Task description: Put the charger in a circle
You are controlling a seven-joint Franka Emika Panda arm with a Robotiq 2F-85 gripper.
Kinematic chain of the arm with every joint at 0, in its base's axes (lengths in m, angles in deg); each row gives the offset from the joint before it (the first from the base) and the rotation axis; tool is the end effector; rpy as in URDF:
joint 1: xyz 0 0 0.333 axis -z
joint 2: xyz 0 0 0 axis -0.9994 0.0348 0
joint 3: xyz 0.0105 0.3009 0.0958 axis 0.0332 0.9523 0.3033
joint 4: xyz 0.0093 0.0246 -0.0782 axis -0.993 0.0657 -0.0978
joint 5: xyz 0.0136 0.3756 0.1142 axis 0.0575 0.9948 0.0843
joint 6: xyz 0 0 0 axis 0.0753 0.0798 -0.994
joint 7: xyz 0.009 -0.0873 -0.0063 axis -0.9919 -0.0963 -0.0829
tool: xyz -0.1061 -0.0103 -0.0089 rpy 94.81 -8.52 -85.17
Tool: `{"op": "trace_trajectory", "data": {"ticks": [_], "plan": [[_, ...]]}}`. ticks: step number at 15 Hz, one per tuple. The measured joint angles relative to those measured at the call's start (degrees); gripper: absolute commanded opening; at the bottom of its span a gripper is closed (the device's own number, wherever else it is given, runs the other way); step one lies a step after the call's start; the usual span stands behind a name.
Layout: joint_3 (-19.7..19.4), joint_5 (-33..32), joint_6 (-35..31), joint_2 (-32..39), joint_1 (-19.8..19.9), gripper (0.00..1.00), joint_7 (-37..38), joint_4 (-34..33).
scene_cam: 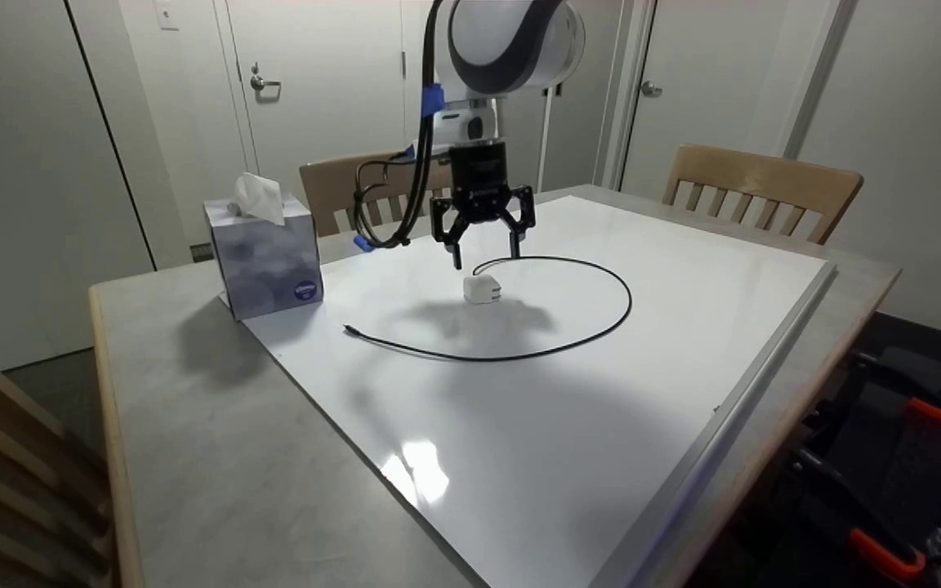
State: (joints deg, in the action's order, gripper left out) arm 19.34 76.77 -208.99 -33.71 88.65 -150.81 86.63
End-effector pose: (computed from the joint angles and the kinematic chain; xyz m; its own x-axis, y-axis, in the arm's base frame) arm 0.6377 0.1274 0.1866 -0.9097 0.3989 0.1152 0.3898 0.9161 -0.0938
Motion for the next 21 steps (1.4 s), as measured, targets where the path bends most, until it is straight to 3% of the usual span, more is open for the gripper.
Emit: {"op": "trace_trajectory", "data": {"ticks": [2,7,12,17,21], "plan": [[-0.5,1.0,0.4,-0.9,0.0,1.0,1.5,0.6],[-1.3,3.7,14.5,-3.9,-0.4,1.0,7.5,-0.7],[-1.4,5.4,19.1,-4.2,-0.8,1.0,8.9,-1.5],[-1.6,10.9,32.4,-0.2,-2.3,1.0,21.4,-9.0],[-1.6,12.0,30.8,1.1,-3.3,1.0,26.2,-11.0]]}}
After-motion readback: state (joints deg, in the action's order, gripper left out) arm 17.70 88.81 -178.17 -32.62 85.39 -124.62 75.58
